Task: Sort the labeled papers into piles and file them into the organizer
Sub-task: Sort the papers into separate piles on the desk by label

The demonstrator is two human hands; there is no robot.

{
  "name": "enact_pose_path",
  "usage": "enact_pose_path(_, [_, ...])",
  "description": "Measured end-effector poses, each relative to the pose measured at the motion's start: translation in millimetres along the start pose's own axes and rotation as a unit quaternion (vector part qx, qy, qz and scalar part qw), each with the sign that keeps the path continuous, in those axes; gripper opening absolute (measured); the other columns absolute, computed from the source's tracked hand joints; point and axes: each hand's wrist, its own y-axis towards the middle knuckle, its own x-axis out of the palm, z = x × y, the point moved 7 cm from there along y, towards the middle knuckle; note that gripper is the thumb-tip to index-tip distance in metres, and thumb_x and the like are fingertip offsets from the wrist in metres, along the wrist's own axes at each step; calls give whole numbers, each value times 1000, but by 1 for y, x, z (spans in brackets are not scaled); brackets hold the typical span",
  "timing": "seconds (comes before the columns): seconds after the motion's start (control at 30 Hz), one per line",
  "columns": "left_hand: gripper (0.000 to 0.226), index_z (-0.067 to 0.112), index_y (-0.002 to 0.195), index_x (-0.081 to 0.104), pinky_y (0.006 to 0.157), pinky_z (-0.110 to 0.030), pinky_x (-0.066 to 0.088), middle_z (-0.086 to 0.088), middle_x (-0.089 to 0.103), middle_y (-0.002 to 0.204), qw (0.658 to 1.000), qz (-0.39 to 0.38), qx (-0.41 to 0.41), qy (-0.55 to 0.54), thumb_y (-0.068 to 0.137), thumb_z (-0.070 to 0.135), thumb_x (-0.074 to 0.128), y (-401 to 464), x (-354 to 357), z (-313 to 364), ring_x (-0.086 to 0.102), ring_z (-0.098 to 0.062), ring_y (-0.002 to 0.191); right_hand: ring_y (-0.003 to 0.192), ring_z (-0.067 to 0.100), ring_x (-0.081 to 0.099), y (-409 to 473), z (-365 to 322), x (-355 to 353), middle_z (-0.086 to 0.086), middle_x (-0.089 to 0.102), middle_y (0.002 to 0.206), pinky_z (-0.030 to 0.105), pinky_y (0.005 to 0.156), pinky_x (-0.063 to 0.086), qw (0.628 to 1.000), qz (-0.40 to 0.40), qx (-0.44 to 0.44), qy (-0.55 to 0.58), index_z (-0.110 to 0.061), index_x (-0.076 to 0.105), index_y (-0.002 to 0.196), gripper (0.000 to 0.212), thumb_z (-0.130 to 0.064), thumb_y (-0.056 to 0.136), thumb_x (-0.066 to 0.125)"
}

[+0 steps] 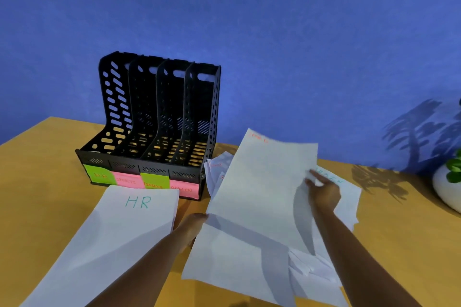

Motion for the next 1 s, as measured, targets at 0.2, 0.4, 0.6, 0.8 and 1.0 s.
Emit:
enact_pose_path(0.2, [62, 16, 141, 39, 113, -45, 32, -8, 43, 145, 998, -7, 11, -53, 92, 54, 37, 2, -2, -1, 43, -30, 132, 89, 25, 64, -22, 78, 31, 16, 69, 108, 29, 83, 47, 977, -167, 98, -90, -11, 67, 108, 39, 3, 72, 72])
enact_pose_path(0.4, [49, 5, 132, 48, 107, -38, 39, -10, 51, 138, 997, -32, 34, 63, 89, 24, 60, -5, 7, 5, 49, -30, 127, 79, 29, 62, -34, 102, 51, 14, 65, 91, 34, 66, 54, 943, -266, 186, -76, -16, 51, 94, 43, 2, 66, 79])
enact_pose_path(0.6, [44, 8, 128, 53, 101, -35, 45, -10, 58, 132, 993, -11, 39, 110, 86, 18, 64, 1, -1, 3, 55, -28, 120, 81, 30, 70, 1, 79, 34, 8, 71, 72, 35, 83, 53, 965, -157, 102, -185, -6, 69, 90, 28, -33, 86, 61])
enact_pose_path(0.8, [43, 9, 126, 54, 100, -37, 46, -9, 59, 131, 993, -22, 37, 108, 85, 16, 65, 4, -5, 6, 56, -29, 119, 127, 33, 45, 37, 76, 20, 13, 52, 137, 40, 109, 32, 976, -136, 111, -126, -8, 57, 123, 43, -33, 88, 58])
enact_pose_path(1.0, [49, 11, 125, 55, 100, -37, 48, -7, 60, 128, 992, -43, 28, 119, 80, 18, 71, 4, -6, 3, 58, -27, 117, 123, 31, 44, 41, 79, 42, 9, 48, 131, 44, 108, 32, 957, -188, 219, 24, -6, 43, 134, 52, -29, 90, 57])
